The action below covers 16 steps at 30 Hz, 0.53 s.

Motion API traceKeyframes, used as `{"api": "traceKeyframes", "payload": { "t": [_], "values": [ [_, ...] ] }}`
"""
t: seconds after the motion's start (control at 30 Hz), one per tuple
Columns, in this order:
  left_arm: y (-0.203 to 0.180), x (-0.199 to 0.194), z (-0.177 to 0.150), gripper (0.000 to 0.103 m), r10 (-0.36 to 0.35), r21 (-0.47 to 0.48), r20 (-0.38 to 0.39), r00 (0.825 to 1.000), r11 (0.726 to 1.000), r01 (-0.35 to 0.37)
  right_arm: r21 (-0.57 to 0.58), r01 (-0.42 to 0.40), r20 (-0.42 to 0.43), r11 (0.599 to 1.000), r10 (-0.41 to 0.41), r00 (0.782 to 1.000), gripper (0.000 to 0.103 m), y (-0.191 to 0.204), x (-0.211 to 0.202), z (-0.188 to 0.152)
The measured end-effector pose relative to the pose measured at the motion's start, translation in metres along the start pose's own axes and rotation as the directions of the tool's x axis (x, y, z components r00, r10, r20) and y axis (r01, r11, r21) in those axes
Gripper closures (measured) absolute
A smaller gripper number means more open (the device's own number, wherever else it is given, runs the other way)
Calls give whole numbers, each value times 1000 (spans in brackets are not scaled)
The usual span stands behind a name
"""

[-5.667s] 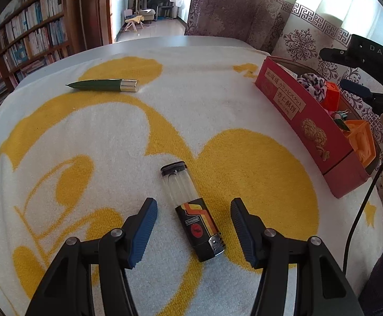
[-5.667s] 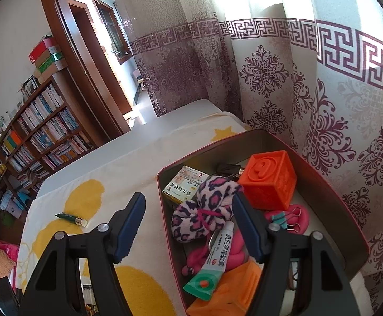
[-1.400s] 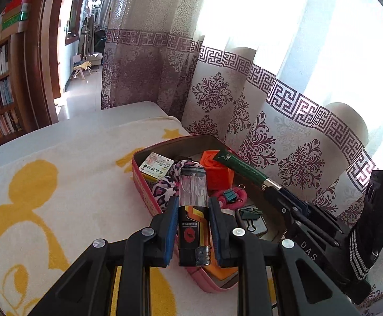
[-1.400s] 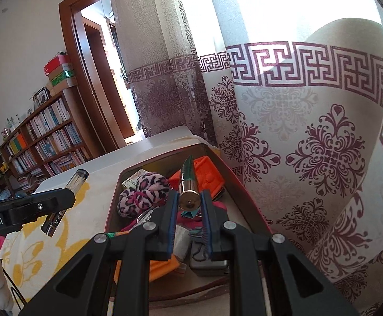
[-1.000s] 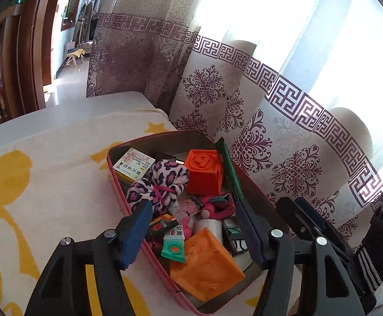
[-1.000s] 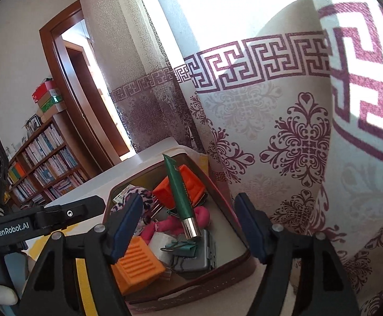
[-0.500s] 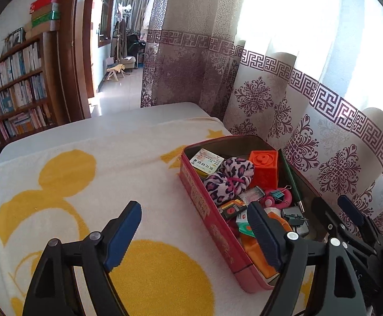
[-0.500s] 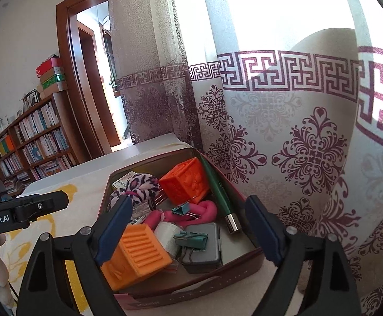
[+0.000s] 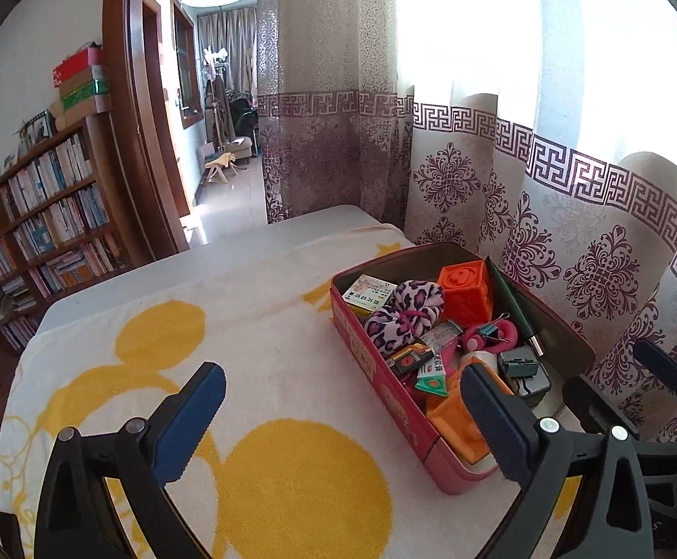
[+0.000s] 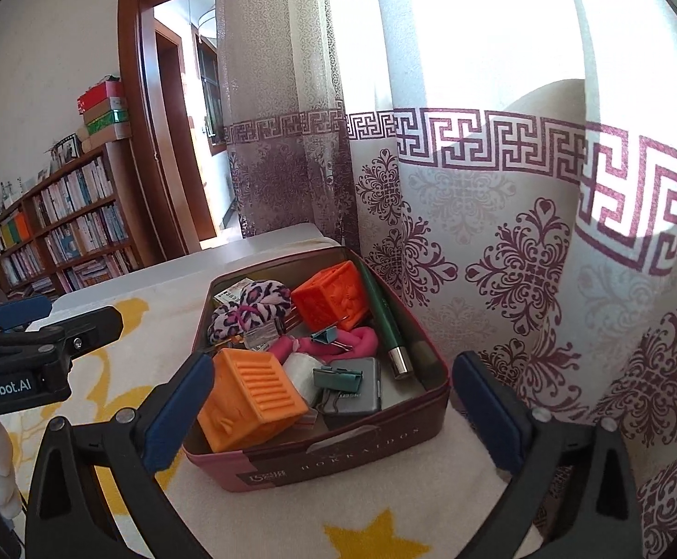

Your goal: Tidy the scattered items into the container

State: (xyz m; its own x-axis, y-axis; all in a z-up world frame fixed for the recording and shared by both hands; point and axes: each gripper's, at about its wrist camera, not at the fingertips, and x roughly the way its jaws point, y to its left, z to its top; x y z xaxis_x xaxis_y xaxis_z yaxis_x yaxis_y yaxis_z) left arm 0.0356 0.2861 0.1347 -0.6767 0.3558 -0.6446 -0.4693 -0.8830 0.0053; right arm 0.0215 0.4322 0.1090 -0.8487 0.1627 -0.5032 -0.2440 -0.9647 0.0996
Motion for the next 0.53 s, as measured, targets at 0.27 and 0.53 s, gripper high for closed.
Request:
{"api": "traceKeyframes", "payload": {
  "t": [0.27,0.53],
  "values": [
    [-14,-1,0,1,-90,-6,-22,996,996,90,35,19,-42,999,-17,999,1,-11,-1,-15],
    [-27,4,-2,1,-133,35,-39,990,990,134,83,15,-55,996,-11,998,1,-20,0,-18]
  ]
}}
